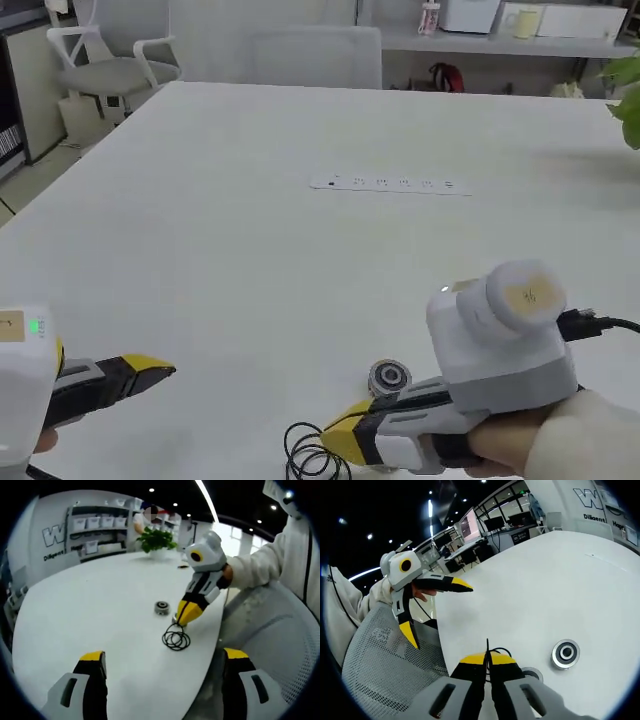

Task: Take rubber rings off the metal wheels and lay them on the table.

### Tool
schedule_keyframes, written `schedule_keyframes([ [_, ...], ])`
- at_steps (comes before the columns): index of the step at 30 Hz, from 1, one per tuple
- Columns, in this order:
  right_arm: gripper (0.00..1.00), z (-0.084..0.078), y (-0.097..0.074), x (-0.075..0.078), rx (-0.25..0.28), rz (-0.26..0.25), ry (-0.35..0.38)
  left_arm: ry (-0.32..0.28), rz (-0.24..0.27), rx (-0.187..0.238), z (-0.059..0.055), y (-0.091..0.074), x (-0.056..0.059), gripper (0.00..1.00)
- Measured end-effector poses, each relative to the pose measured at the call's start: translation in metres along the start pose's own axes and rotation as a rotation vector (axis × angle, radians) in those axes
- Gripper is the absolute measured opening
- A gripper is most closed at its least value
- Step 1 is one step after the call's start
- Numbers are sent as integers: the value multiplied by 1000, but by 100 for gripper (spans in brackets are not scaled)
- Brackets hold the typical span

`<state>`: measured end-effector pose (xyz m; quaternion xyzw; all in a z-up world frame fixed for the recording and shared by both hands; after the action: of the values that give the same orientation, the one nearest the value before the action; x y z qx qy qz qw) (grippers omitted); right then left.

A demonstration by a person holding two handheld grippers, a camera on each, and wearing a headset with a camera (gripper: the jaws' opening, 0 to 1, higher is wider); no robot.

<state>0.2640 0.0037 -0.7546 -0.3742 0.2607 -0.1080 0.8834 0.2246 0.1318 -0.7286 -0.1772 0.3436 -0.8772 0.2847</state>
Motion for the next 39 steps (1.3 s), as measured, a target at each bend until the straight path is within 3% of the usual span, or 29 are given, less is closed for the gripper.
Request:
schedule_keyframes([
  [7,0,-10,5,10,-61,-67,-37,-11,-6,-6,-2,2,-1,96],
  [29,5,-8,6,20,-54,-115,-69,-15,-6,-1,-2,3,-2,95],
  [39,6,3,-8,24,-2,-132,-59,-16,-2,-5,-3,3,-3,96],
])
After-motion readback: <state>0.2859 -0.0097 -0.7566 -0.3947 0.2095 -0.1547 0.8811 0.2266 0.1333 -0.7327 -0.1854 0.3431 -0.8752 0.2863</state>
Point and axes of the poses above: the centre of the closed fingertips' face, and the gripper's own axes: y roughly forward along the fingers, x roughly to its right, z roughly out of its top, the point moved 4 cm from there along -y, roughly backward along the fingers, and after that the axes turned 12 degrees about -x, right-handed, at the moved point
